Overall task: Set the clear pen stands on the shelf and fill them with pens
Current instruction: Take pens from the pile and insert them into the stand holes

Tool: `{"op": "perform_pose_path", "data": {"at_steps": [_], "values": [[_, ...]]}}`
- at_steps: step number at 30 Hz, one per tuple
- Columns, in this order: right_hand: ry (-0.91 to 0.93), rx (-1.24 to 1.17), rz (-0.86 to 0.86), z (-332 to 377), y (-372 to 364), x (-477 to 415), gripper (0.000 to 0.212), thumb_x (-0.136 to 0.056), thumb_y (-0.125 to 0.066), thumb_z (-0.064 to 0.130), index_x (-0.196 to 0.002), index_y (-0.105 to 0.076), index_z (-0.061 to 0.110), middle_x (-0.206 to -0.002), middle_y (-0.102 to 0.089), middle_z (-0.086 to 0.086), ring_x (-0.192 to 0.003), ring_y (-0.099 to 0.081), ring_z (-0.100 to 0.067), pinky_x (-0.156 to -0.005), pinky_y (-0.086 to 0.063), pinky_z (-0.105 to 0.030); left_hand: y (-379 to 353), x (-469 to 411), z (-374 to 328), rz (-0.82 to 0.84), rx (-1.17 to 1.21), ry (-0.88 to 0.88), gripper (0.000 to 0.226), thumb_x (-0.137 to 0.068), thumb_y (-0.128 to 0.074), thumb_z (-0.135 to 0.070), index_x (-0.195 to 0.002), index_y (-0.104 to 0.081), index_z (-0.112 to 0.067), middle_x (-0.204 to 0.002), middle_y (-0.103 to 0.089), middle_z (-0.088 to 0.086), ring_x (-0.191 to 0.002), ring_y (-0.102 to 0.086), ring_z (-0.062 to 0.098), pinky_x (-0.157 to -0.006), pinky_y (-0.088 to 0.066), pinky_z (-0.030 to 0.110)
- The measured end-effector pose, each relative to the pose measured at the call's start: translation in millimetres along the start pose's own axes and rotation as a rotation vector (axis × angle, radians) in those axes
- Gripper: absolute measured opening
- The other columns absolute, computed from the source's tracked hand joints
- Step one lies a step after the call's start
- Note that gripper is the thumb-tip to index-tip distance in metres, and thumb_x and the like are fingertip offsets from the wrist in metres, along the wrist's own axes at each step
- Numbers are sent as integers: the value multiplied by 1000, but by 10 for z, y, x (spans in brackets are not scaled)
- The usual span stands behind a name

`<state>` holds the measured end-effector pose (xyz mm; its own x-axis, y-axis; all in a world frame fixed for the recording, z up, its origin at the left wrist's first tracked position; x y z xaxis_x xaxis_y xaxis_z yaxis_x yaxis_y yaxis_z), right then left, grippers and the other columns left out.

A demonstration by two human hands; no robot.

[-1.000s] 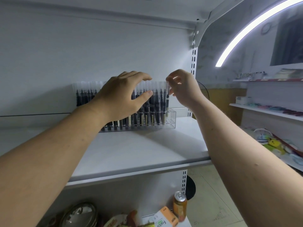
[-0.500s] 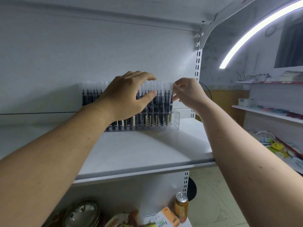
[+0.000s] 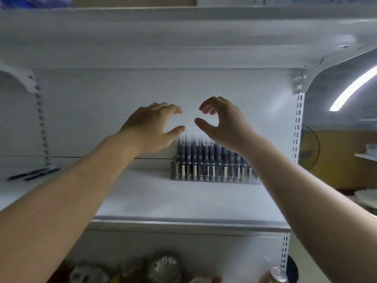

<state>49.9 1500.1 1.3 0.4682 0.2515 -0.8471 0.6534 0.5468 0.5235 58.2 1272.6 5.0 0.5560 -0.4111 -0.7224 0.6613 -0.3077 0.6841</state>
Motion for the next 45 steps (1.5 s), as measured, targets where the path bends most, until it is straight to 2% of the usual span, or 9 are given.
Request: {"op": "perform_pose_path", "data": {"at_steps": [10,18,25,31,33,34,37,40,45], "values": [[172,-252,271,1889,-1591,-580,33,-94,-70,47,-119,-65,25,-104,-62,11,-97,-63,-15,-95,-53,-41,858,1519,1991,221,-110,541,67,-94,-69,-59,-151,-49,-29,-145,-55,-9,-121,-57,16,-102,-48,35],[295,-225,460,2680,-2687,-874,25,-97,-66,43,-116,-62,28,-112,-66,7,-97,-60,-16,-97,-48,-37,646,2039,3060,482,-173,854,101,-84,-68,-77,-156,-43,-10,-156,-49,8,-137,-52,29,-108,-45,35],[264,-250,445,2444,-3149,-813,21,-98,-65,41,-113,-67,26,-110,-68,10,-95,-57,-14,-91,-45,-34,61,1877,3514,671,-218,928,102,-86,-57,-85,-150,-48,-6,-156,-51,12,-135,-54,32,-113,-44,41],[262,-299,418,2436,-3238,-847,14,-98,-64,38,-102,-70,26,-102,-68,13,-92,-59,-14,-84,-41,-31,-118,1727,3704,659,-161,891,85,-88,-58,-78,-108,-67,4,-108,-66,26,-93,-65,32,-84,-48,38],[255,-297,430,2435,-3239,-854,13,-98,-63,36,-100,-71,26,-102,-70,13,-92,-61,-16,-84,-41,-31,-157,1697,3652,681,-172,851,67,-93,-54,-71,-88,-65,-4,-88,-61,12,-83,-58,29,-78,-43,38],[249,-294,437,2435,-3236,-852,13,-98,-63,35,-99,-72,26,-101,-71,11,-92,-63,-18,-84,-42,-32,-173,1686,3610,702,-208,822,58,-100,-50,-62,-85,-61,-7,-94,-63,16,-87,-59,31,-79,-42,38],[229,-269,453,2434,-3177,-822,15,-98,-61,30,-96,-75,23,-101,-73,5,-92,-65,-24,-87,-48,-35,-174,1663,3418,747,-281,776,34,-111,-39,-39,-95,-55,-13,-112,-62,14,-100,-58,35,-86,-42,36],[190,-276,454,2409,-3020,-804,19,-99,-59,27,-94,-76,21,-98,-74,3,-92,-67,-26,-90,-52,-37,-52,1656,3170,766,-221,764,30,-113,-38,-21,-118,-61,-1,-125,-63,21,-106,-60,37,-91,-44,38],[47,-359,432,2170,-2523,-843,20,-98,-63,22,-88,-78,12,-89,-76,-3,-79,-70,-23,-79,-61,-37,191,1653,2778,515,99,667,14,-114,-41,-24,-109,-50,-15,-96,-66,10,-83,-61,25,-72,-45,36]]}}
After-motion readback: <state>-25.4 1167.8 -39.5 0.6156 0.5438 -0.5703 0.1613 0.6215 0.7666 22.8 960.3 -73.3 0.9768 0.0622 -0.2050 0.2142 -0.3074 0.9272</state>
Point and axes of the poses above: each hand's wrist, its own x-axis away from the middle knuckle, its own y-axis out of the back of the hand, z = x × y, the point moved 1 cm from there along -x, towards the middle knuckle
